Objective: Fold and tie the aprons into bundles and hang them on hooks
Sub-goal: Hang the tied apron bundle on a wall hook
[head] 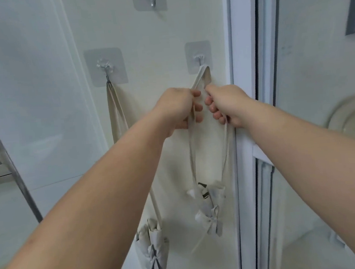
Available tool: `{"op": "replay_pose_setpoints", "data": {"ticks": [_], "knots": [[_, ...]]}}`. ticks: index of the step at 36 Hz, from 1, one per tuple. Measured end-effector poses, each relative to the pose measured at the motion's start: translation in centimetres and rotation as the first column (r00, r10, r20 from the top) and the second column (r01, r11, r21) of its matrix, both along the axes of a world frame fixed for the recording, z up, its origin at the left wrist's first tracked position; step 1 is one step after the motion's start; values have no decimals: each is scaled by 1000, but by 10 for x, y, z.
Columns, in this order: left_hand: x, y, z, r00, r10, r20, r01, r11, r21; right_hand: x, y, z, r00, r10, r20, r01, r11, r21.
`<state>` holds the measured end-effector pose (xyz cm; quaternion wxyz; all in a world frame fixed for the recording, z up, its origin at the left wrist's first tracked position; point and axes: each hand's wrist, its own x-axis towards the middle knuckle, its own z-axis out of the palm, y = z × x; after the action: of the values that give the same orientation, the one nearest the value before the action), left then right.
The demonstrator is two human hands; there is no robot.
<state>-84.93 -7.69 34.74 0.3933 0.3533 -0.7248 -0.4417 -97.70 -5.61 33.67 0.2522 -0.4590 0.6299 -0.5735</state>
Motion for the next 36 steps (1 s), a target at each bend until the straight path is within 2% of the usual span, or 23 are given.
{"op": "replay_pose_setpoints", "data": {"ticks": [2,8,13,17,19,22,24,27,30,34,36], "knots": [[5,-2,-10,997,-21,70,24,999,-28,-4,5,-8,999,38,1,-38,999,-7],[20,13,-20,998,32,48,-30,999,-44,-8,28,-16,986,-13,-164,2,998,-67],[22,31,-18,996,62,71,-50,986,-158,2,39,-7,951,-86,-296,56,993,-109],[14,32,-16,993,86,77,-56,942,-330,5,38,-3,998,17,-66,-28,987,-160],[8,28,-14,985,106,138,-33,891,-454,2,36,-1,997,32,-67,-44,983,-179],[-2,18,-12,926,232,298,41,722,-691,-6,30,4,979,-49,-200,6,978,-210],[-7,11,-11,862,341,375,96,617,-781,-9,22,7,969,-99,-225,33,960,-279],[-14,4,-7,717,531,452,157,508,-847,-11,10,11,967,-153,-203,72,931,-359],[-14,-3,1,667,648,367,87,421,-903,-12,1,14,971,-180,-154,104,907,-409],[-6,-15,16,770,616,166,-82,354,-932,-14,-7,30,958,-270,-94,193,852,-486],[-5,-15,26,829,552,94,-153,384,-910,-12,-8,38,931,-341,-134,232,832,-504]]}}
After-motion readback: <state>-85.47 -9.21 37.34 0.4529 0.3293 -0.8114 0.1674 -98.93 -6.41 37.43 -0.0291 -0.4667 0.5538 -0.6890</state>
